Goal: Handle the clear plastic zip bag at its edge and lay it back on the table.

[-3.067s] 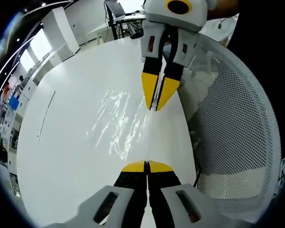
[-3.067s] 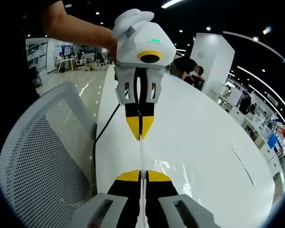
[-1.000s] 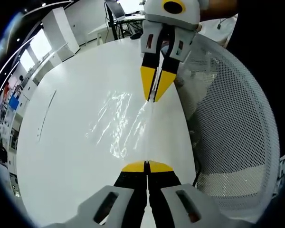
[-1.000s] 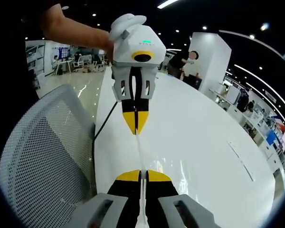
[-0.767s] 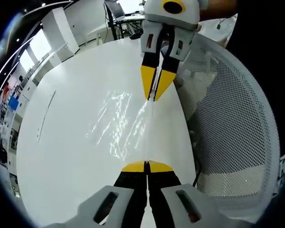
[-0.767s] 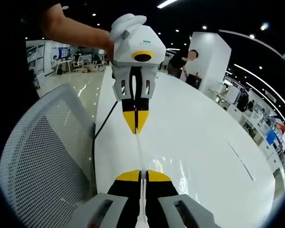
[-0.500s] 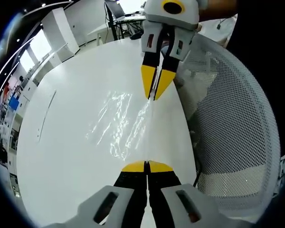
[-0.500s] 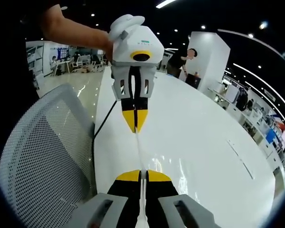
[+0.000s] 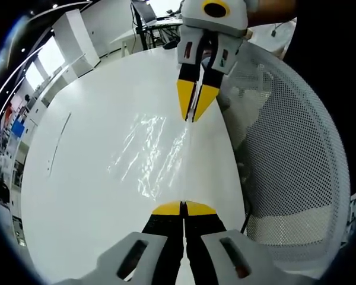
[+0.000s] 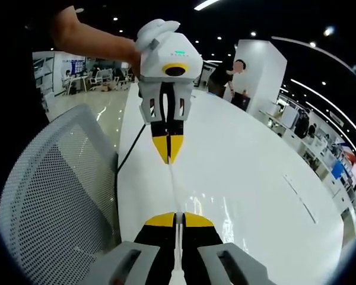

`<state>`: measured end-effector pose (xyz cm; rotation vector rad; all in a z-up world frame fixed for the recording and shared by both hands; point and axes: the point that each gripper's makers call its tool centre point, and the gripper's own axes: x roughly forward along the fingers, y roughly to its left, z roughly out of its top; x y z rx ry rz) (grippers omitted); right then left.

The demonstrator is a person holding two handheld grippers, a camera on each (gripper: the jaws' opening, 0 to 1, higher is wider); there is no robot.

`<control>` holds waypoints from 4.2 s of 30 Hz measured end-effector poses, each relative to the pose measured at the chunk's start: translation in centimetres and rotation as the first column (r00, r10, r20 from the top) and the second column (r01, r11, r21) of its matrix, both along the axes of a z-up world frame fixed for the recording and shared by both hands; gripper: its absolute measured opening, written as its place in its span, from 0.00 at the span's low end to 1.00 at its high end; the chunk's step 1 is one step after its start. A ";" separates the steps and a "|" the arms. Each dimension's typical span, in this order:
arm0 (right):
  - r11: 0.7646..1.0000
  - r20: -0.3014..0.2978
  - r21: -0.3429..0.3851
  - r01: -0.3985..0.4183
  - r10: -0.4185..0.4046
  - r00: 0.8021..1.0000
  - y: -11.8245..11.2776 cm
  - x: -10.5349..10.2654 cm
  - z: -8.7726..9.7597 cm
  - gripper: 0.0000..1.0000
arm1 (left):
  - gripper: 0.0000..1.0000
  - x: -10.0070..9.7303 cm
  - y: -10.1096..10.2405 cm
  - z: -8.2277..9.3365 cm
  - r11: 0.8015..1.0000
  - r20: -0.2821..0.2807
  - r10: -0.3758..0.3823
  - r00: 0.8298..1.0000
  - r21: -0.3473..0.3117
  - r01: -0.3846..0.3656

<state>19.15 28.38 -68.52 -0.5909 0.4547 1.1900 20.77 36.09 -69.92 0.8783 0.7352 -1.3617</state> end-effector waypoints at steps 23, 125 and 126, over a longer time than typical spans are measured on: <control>1.000 0.000 -0.003 0.012 -0.012 1.000 -0.6 -0.1 -0.1 0.00 | 0.00 0.3 0.5 0.0 1.000 0.003 0.010 1.000 0.008 -0.010; 0.999 -0.010 0.011 0.042 -0.042 0.999 -2.8 -1.1 0.0 0.00 | 0.00 1.0 0.9 0.5 1.000 0.025 0.014 1.000 -0.016 -0.013; 0.999 -0.002 0.005 0.042 -0.042 0.999 -2.9 -1.0 -0.1 0.00 | 0.00 1.0 0.8 0.6 1.000 0.030 0.012 0.999 -0.021 -0.012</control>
